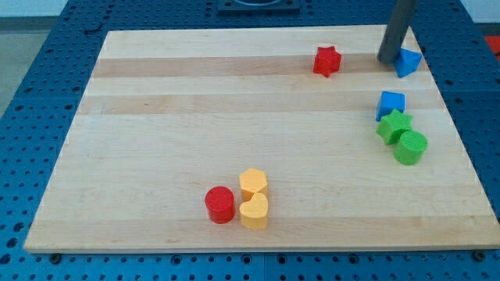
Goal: Move red star to center
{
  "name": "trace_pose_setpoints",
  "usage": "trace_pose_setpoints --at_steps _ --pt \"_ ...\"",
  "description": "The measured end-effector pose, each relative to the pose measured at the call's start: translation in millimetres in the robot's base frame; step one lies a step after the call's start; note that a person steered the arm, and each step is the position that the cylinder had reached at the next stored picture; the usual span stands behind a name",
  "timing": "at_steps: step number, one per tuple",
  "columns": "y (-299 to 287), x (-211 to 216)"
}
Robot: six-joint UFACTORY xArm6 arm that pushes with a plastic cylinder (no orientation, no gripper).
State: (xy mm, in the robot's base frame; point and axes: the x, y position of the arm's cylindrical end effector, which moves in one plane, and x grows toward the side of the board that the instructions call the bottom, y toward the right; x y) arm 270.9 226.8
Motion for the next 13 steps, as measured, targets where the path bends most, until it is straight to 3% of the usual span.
trace_pose_setpoints --at_steps 1,2,5,8,10,13 --pt "-9.7 -39.6" --pt "-43.8 -39.6" --pt "-145.6 76.2" --pt "-140.5 82.9" --pt "-157.7 121.3" --pt "-112.7 111.9"
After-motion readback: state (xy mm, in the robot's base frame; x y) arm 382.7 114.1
